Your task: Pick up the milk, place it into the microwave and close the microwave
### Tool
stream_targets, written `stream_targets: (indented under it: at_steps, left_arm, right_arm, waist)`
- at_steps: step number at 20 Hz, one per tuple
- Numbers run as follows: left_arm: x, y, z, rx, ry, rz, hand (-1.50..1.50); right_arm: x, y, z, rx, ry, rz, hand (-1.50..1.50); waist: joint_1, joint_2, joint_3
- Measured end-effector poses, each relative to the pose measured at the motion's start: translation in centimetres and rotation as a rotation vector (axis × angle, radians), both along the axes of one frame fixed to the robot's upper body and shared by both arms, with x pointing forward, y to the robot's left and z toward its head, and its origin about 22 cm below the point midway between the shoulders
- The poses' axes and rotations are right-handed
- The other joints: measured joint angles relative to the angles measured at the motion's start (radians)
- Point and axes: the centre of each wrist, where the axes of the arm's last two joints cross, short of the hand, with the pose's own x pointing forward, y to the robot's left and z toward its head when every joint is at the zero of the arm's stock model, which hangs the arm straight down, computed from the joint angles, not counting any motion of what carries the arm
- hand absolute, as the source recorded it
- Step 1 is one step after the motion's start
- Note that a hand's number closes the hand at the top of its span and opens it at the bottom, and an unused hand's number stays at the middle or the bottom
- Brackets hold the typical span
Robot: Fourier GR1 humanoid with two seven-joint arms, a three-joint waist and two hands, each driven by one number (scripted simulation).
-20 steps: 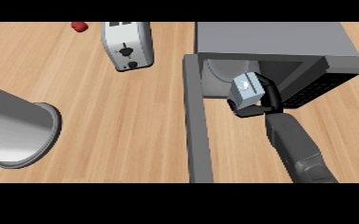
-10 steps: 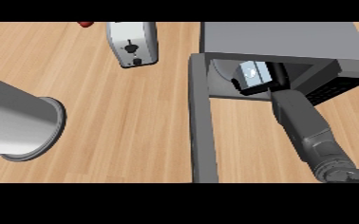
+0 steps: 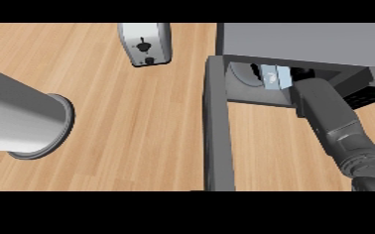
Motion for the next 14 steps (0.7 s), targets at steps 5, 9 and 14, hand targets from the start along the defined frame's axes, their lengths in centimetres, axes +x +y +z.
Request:
stream_targets:
  at_steps: [5, 9, 14]
  left_arm:
    - [0.4, 0.0, 0.2, 0.003, -0.006, -0.017, -1.50]
    - [0.8, -0.1, 0.6, 0.015, -0.011, -0.025, -1.50]
    - [1.3, 0.1, 0.8, 0.018, -0.013, -0.035, -1.50]
  right_arm:
    - [0.3, -0.7, 0.9, -0.033, -0.028, -0.063, 1.50]
    - [0.2, -1.1, 0.8, -0.020, -0.028, -0.103, 1.50]
    - [0.1, -1.5, 0.7, 0.000, -0.037, -0.148, 1.50]
  waist:
    - [0.021, 0.005, -0.002]
    - [0.028, 0.003, -0.004]
    - [0.036, 0.003, -0.009]
